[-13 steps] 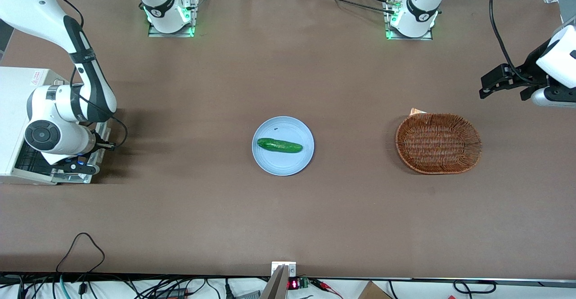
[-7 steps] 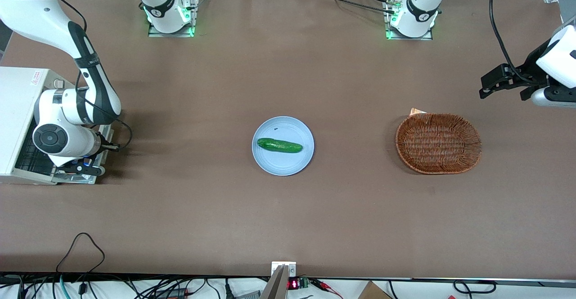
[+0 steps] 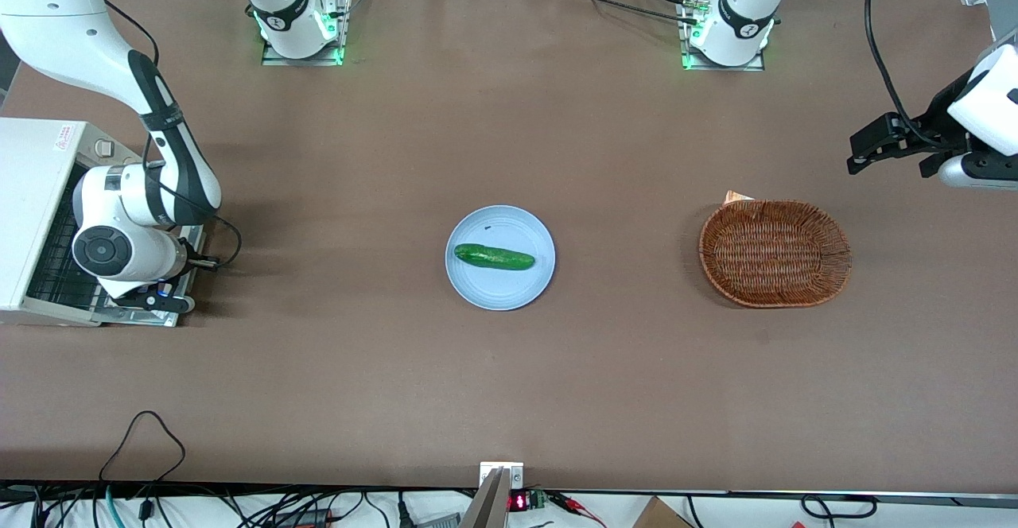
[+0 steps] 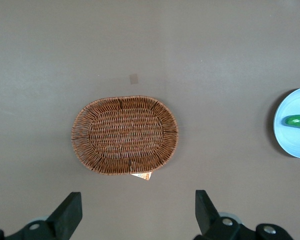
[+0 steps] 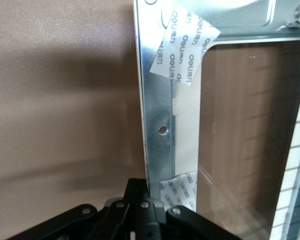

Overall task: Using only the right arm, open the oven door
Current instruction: 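Press the door downward with the right gripper until it lies open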

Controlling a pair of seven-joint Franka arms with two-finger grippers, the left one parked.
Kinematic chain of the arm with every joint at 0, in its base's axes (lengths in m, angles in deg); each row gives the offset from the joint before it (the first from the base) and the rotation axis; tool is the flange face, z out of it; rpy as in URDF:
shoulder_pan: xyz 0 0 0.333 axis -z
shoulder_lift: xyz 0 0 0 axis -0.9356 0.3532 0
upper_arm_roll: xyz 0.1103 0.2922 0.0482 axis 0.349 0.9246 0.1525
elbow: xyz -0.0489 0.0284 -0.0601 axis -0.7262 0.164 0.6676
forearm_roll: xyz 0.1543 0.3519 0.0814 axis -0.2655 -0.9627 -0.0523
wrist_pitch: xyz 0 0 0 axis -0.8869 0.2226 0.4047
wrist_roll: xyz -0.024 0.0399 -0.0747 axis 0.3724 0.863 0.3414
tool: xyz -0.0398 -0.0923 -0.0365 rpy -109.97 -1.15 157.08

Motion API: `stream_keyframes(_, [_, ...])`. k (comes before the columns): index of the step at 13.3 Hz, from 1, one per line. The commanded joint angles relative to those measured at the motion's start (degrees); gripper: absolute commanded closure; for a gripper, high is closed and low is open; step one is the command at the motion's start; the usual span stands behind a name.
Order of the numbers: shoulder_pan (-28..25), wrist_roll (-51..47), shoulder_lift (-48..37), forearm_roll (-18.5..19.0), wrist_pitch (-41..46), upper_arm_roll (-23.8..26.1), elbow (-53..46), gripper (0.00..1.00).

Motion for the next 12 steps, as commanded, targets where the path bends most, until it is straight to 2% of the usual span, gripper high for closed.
stream_keyframes(1, [0.2,0.1,0.3,2.1,1.1,-2.1,0.1,1.0])
stream_keyframes(4, [0.1,0.1,0.4,1.9,1.0,-2.0,0.2,1.0])
stream_keyframes(6, [-0.4,-3.4,0.5,2.1,0.9,-1.8,0.4,1.0])
stream_keyframes(12, [-0.9,-9.3,0.2,1.9,1.4,2.0,0.3,1.0])
